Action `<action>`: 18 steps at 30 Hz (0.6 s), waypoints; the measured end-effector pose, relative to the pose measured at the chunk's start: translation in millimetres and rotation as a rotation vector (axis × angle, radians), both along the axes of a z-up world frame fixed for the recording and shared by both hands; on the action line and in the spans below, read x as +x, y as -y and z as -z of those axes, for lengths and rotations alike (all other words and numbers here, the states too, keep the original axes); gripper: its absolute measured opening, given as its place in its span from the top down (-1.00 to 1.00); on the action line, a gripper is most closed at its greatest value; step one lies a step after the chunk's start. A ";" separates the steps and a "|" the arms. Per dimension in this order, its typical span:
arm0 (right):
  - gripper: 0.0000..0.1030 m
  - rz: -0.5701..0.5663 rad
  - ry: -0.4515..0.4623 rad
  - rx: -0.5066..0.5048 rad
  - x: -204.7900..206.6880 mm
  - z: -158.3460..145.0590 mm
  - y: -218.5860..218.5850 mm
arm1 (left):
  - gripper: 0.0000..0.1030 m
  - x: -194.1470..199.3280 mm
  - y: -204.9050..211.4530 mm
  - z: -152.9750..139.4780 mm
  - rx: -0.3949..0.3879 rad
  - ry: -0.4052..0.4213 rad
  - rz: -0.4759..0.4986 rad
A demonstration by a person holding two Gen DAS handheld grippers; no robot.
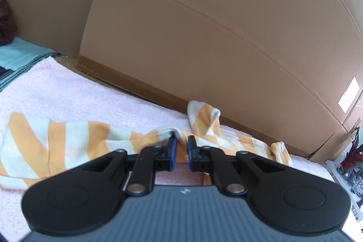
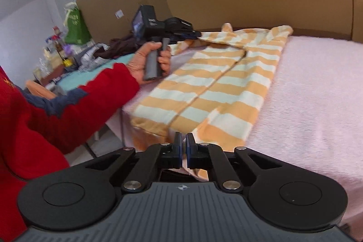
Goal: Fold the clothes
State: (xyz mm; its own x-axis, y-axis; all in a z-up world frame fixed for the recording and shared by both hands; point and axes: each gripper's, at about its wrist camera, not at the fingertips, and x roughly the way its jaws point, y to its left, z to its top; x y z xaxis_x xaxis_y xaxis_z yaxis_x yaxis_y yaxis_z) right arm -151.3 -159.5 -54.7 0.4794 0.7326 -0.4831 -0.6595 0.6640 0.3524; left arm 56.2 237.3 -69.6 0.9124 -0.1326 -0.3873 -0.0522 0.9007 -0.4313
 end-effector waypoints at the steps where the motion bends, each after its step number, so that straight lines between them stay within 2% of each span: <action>1: 0.91 -0.010 -0.021 0.042 3.6 4.0 -5.6 | 0.93 -0.3 -0.5 -0.2 -0.001 0.002 -0.002; 5: 0.91 -0.028 -0.111 0.142 22.4 26.8 -33.3 | 0.93 -0.6 -4.9 0.0 -0.019 0.002 -0.011; 6: 0.87 -0.030 -0.115 0.122 24.9 31.8 -41.6 | 0.93 -0.5 -5.9 0.3 -0.022 0.000 -0.013; 8: 0.74 -0.051 -0.104 0.013 24.4 35.8 -53.8 | 0.92 0.0 -7.5 0.9 -0.030 -0.005 -0.014; 11: 0.71 -0.071 -0.036 -0.063 12.3 27.1 -45.3 | 0.92 0.2 -8.4 0.7 -0.037 -0.005 -0.011; 13: 0.55 -0.019 0.004 -0.040 8.3 18.1 -27.9 | 0.92 -0.4 -8.4 0.2 -0.039 -0.001 -0.010; 15: 0.24 0.050 0.054 -0.048 7.7 15.2 -22.9 | 0.92 -0.8 -8.0 -0.3 -0.034 0.002 -0.011; 17: 0.22 0.106 0.106 -0.052 10.0 16.0 -22.2 | 0.92 -0.6 -7.3 -0.2 -0.024 -0.001 -0.013; 18: 0.22 0.117 0.101 -0.047 15.1 19.8 -24.5 | 0.95 -0.5 -7.0 0.0 -0.021 -0.002 -0.013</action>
State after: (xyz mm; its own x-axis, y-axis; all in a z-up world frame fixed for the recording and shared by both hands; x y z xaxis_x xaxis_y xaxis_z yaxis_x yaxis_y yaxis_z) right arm -136.2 -134.9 -74.6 0.6084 0.6468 -0.4600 -0.6073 0.7525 0.2549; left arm 55.8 244.2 -69.5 0.9133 -0.1284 -0.3865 -0.0652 0.8906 -0.4501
